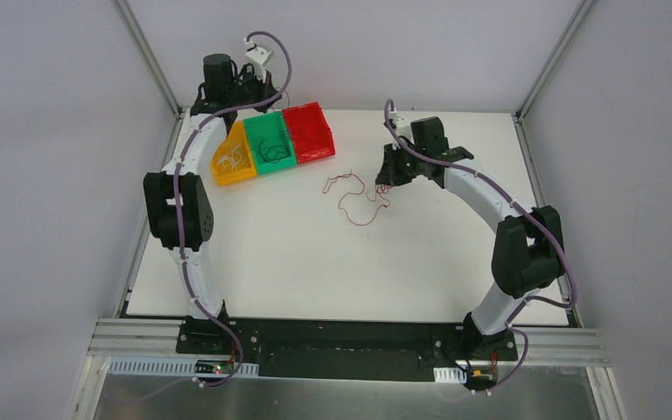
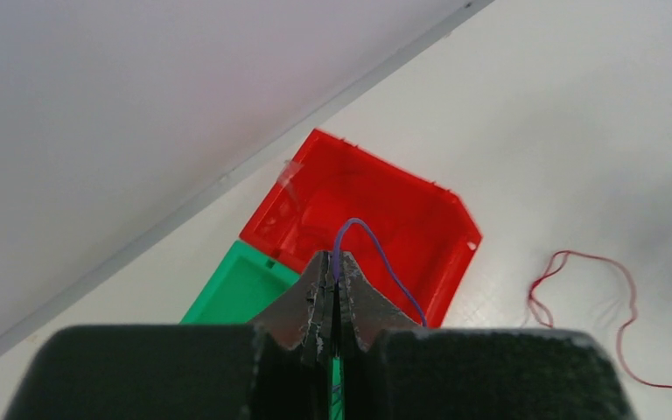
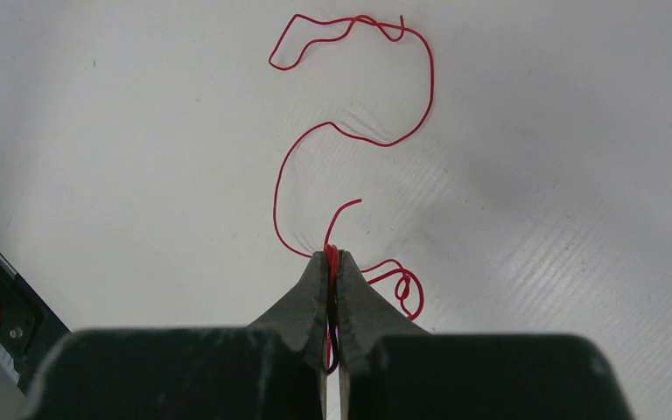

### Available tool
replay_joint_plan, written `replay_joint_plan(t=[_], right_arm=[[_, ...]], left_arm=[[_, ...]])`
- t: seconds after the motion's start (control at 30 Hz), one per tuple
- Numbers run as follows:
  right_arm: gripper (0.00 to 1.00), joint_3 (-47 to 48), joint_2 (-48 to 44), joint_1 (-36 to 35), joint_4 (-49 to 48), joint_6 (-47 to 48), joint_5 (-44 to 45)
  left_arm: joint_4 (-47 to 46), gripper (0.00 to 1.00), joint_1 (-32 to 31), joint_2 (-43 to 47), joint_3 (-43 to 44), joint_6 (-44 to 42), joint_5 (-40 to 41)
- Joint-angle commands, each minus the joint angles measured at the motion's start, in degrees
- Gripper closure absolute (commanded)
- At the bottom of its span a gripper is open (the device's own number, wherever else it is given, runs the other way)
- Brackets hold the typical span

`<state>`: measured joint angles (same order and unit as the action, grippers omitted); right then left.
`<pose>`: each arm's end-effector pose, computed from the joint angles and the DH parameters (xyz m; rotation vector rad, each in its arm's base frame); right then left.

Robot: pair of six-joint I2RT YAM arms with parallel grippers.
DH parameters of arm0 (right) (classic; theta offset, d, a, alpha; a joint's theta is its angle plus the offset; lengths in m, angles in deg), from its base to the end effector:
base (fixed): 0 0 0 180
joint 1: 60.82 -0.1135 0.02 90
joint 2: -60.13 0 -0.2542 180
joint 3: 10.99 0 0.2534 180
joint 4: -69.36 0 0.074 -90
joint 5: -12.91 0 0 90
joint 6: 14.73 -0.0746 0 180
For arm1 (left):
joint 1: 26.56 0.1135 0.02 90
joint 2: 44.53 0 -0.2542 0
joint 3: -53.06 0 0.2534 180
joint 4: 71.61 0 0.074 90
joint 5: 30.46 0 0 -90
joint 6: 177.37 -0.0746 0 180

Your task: Untangle the cables

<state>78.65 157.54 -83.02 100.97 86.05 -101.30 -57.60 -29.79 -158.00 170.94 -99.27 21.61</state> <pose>0.3714 0.1846 0.2412 -0.8533 2.0826 0.5832 0.5015 -0.0742 0.3440 0.6947 1.5782 -0.4616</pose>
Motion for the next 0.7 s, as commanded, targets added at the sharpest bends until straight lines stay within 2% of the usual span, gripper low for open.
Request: replay_joint_plan(t=[0.0, 0.27, 0.43, 0.67], right_arm=[[1.00, 2.3, -4.5, 0.6, 2.3, 1.3, 1.4], [1.00, 2.7, -5.8, 0.8, 3.5, 1.5, 2.4], [1.00, 5.2, -5.8, 0.9, 4.0, -0.1, 1.0], [1.00, 9.3, -9.2, 0.7, -1.5, -8.3, -4.4]], left_arm=[[-4.5, 1.00, 1.8, -4.0, 2.1, -7.6, 0.6], [-0.7, 0.99, 2.6, -11.2, 4.2, -15.1, 3.3], [5.2, 0.44, 2.7, -5.9, 3.9, -11.0, -2.0], [8.0, 0.07, 1.6, 7.9, -5.7, -3.1, -16.4]])
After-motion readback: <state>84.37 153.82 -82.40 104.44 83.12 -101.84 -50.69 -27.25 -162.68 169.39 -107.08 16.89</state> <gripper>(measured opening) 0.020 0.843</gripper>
